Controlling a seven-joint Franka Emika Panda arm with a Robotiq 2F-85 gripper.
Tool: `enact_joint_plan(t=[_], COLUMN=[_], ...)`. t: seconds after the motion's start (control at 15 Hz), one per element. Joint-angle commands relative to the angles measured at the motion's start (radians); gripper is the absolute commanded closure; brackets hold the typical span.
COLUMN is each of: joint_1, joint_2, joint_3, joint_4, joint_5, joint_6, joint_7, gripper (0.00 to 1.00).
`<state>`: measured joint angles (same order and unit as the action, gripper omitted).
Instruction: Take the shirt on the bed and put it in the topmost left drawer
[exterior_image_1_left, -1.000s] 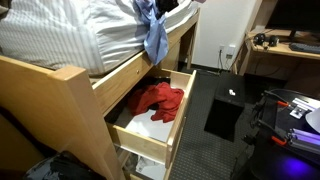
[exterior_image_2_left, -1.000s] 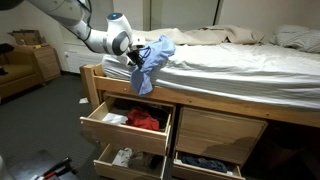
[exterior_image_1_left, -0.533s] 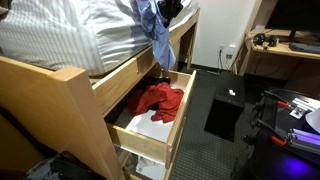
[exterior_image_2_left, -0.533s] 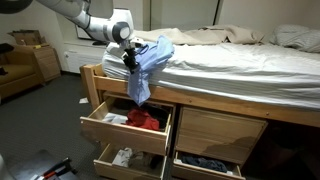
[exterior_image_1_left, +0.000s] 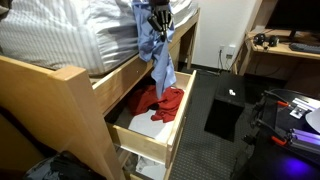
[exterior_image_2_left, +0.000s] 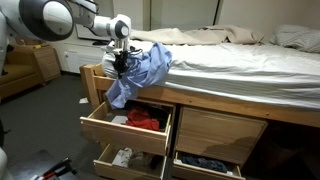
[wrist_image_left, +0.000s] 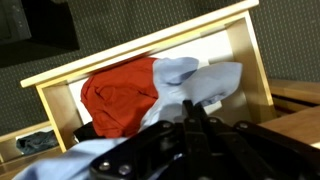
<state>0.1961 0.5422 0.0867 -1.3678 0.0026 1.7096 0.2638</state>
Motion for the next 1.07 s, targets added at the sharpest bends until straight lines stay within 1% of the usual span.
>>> enact_joint_plan(t=[0.0, 0.07, 0.13, 0.27, 0.33, 0.4, 0.53, 0.6, 0.67, 0.73, 0.8, 0.93, 1.0], joint_1=[-0.001, -0.006, 0.011, 0.065, 0.007, 0.020, 0.036, 0.039, 0.038, 0.050, 0.048, 0.045, 0.045], joint_2=[0.142, 0.171, 0.077, 0.183, 0.024, 0.050, 0.057, 0.064, 0.080, 0.091, 0.094, 0.096, 0.096], joint_3=[0.011, 0.020, 0.040, 0.077, 0.082, 0.094, 0.101, 0.099, 0.092, 0.093, 0.093, 0.091, 0.091], joint_4=[0.243, 0.295, 0.187, 0.328, 0.126, 0.160, 0.171, 0.172, 0.189, 0.217, 0.217, 0.216, 0.216], joint_5=[0.007, 0.017, 0.035, 0.066, 0.075, 0.091, 0.094, 0.095, 0.090, 0.078, 0.078, 0.078, 0.078], joint_6=[-0.260, -0.306, -0.319, -0.357, -0.300, -0.277, -0.205, -0.128, -0.084, -0.164, -0.127, -0.107, -0.104], joint_7=[-0.103, -0.152, -0.162, -0.159, -0.222, -0.201, -0.197, -0.183, -0.177, -0.168, -0.168, -0.168, -0.168], gripper=[1.00, 1.00, 1.00, 1.00, 1.00, 1.00, 1.00, 1.00, 0.77, 0.98, 0.93, 0.78, 0.76])
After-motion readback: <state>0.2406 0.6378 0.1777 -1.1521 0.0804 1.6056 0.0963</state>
